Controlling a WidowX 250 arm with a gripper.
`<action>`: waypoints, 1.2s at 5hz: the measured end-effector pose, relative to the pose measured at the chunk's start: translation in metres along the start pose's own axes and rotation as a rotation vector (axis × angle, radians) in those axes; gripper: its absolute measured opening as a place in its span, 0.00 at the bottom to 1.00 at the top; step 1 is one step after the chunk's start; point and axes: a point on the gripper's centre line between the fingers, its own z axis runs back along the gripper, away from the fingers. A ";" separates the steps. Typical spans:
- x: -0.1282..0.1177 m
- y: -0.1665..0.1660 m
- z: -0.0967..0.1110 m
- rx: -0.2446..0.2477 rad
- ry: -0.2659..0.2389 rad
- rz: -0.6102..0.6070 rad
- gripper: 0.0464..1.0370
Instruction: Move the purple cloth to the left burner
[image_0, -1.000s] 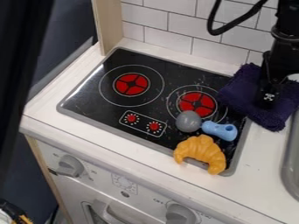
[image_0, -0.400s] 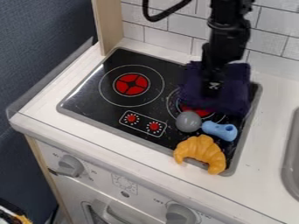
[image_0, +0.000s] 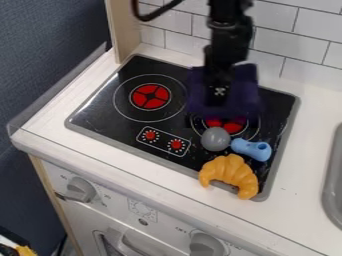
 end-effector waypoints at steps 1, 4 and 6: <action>-0.031 0.007 -0.002 -0.005 0.007 0.087 0.96; -0.102 0.039 -0.003 -0.019 -0.029 0.327 0.96; -0.105 0.035 0.006 -0.014 -0.025 0.338 0.96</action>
